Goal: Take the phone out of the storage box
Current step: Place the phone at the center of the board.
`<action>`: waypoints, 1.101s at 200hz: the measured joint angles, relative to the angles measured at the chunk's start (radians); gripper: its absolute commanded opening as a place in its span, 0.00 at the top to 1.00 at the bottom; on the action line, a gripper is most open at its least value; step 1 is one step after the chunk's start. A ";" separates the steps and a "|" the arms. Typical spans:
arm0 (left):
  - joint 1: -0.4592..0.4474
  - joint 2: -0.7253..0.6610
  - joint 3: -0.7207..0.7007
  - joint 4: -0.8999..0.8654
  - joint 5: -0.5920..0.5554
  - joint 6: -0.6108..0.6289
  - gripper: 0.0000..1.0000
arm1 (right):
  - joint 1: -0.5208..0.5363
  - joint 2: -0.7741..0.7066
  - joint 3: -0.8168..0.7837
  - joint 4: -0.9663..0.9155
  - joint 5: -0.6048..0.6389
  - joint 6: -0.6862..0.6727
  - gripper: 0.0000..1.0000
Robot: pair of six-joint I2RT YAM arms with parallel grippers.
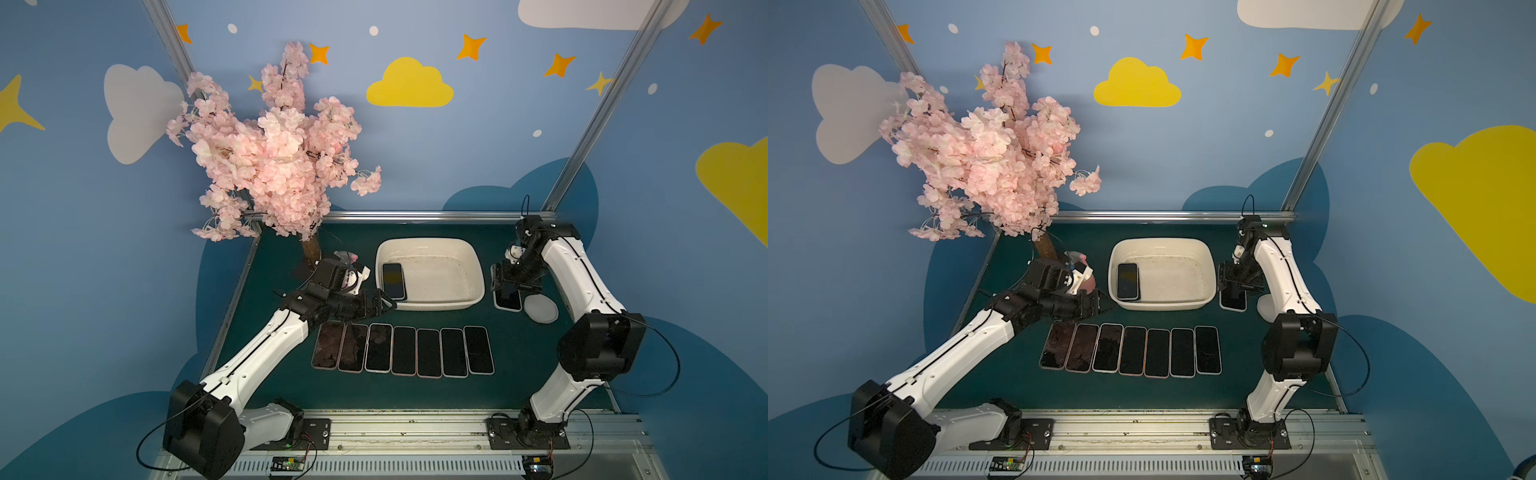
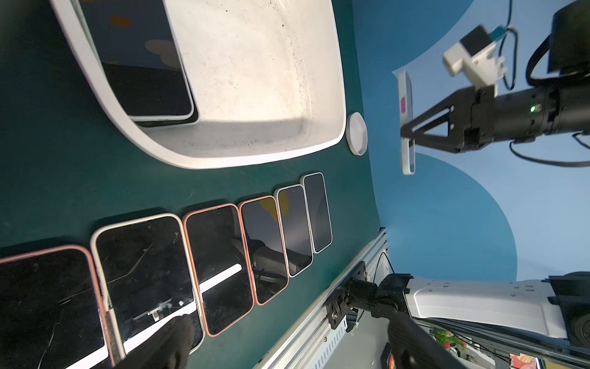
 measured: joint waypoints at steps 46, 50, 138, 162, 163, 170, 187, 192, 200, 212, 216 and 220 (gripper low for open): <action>-0.003 0.001 0.000 0.010 0.014 0.010 0.01 | -0.005 -0.032 -0.174 -0.060 0.049 -0.014 0.42; -0.003 0.000 0.000 0.010 0.014 0.011 0.01 | -0.005 -0.032 -0.183 -0.062 0.051 -0.014 0.42; 0.022 -0.179 -0.061 -0.047 -0.029 0.031 0.01 | 0.035 0.134 -0.230 -0.067 0.111 -0.013 0.42; 0.040 -0.198 -0.074 -0.061 -0.035 0.031 0.01 | 0.059 0.182 -0.239 -0.053 0.127 -0.013 0.42; 0.041 -0.198 -0.074 -0.063 -0.035 0.031 0.01 | 0.060 0.183 -0.240 -0.052 0.127 -0.013 0.42; 0.046 -0.200 -0.075 -0.069 -0.037 0.031 0.01 | 0.064 0.193 -0.247 -0.047 0.131 -0.013 0.42; 0.055 -0.205 -0.081 -0.080 -0.039 0.034 0.01 | 0.073 0.214 -0.274 -0.036 0.137 -0.011 0.41; 0.058 -0.206 -0.083 -0.083 -0.039 0.034 0.01 | 0.074 0.219 -0.281 -0.033 0.136 -0.010 0.41; 0.063 -0.208 -0.085 -0.087 -0.040 0.034 0.01 | 0.075 0.228 -0.291 -0.029 0.137 -0.009 0.41; 0.067 -0.209 -0.085 -0.095 -0.041 0.035 0.01 | 0.074 0.236 -0.300 -0.023 0.144 -0.006 0.41; 0.068 -0.209 -0.085 -0.095 -0.041 0.036 0.01 | 0.074 0.238 -0.301 -0.022 0.146 -0.005 0.41; 0.070 -0.210 -0.085 -0.096 -0.041 0.037 0.01 | 0.074 0.239 -0.302 -0.021 0.146 -0.005 0.41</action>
